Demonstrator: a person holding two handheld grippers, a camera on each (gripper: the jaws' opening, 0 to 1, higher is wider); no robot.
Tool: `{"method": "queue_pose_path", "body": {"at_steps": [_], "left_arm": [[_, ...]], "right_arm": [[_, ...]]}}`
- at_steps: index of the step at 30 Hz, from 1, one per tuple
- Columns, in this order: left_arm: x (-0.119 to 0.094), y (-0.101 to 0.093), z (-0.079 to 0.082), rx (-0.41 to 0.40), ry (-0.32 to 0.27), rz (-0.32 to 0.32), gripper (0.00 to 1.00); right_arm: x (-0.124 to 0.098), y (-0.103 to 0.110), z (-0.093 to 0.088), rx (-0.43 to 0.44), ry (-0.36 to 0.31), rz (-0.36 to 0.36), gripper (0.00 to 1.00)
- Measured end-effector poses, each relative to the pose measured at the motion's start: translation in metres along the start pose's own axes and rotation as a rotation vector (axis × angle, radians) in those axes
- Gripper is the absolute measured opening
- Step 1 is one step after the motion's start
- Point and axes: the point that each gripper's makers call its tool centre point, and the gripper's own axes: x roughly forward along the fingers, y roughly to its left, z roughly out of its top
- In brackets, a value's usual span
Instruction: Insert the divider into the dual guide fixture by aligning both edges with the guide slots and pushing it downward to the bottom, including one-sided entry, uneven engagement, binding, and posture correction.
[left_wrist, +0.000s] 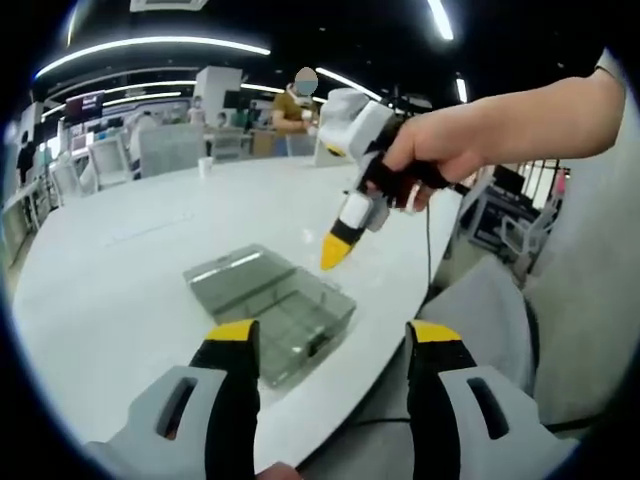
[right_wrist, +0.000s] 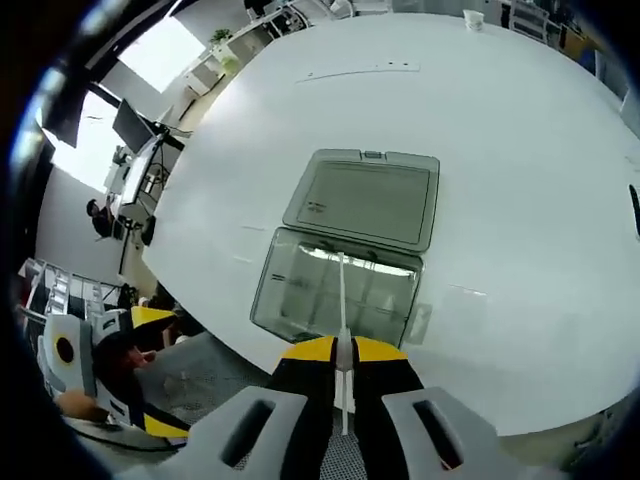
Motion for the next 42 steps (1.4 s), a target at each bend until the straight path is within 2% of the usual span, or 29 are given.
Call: {"method": "queue_pose_path", "body": {"at_steps": [3, 5, 7, 9, 11, 20, 25, 32, 42], "left_arm": [[-0.001, 0.0, -0.001, -0.001, 0.002, -0.001, 0.57], [-0.001, 0.001, -0.003, -0.002, 0.003, -0.001, 0.57], [-0.001, 0.001, -0.003, -0.005, 0.003, -0.002, 0.57], [-0.002, 0.001, -0.004, -0.004, 0.005, -0.003, 0.57], [-0.002, 0.001, -0.004, -0.006, 0.005, -0.005, 0.57], [-0.004, 0.004, -0.005, -0.011, 0.002, -0.001, 0.56], [-0.004, 0.004, -0.007, -0.017, 0.002, 0.0, 0.56], [-0.006, 0.005, -0.009, -0.02, 0.005, 0.004, 0.55], [-0.008, 0.008, -0.01, -0.026, 0.006, 0.013, 0.55]], "right_arm": [[0.001, -0.001, 0.001, 0.016, 0.005, -0.007, 0.0], [0.001, 0.0, 0.005, 0.0, -0.017, -0.002, 0.0], [0.0, 0.002, 0.0, 0.054, 0.017, -0.006, 0.0], [0.002, 0.001, 0.004, 0.05, 0.007, -0.004, 0.0], [0.002, -0.003, 0.0, 0.06, 0.034, -0.035, 0.0], [0.008, -0.005, 0.0, 0.041, 0.042, -0.075, 0.0], [0.012, -0.005, -0.003, 0.061, 0.072, -0.092, 0.0], [0.014, -0.005, -0.001, 0.095, 0.083, -0.122, 0.0], [0.018, -0.004, -0.001, 0.133, 0.097, -0.13, 0.0]]}}
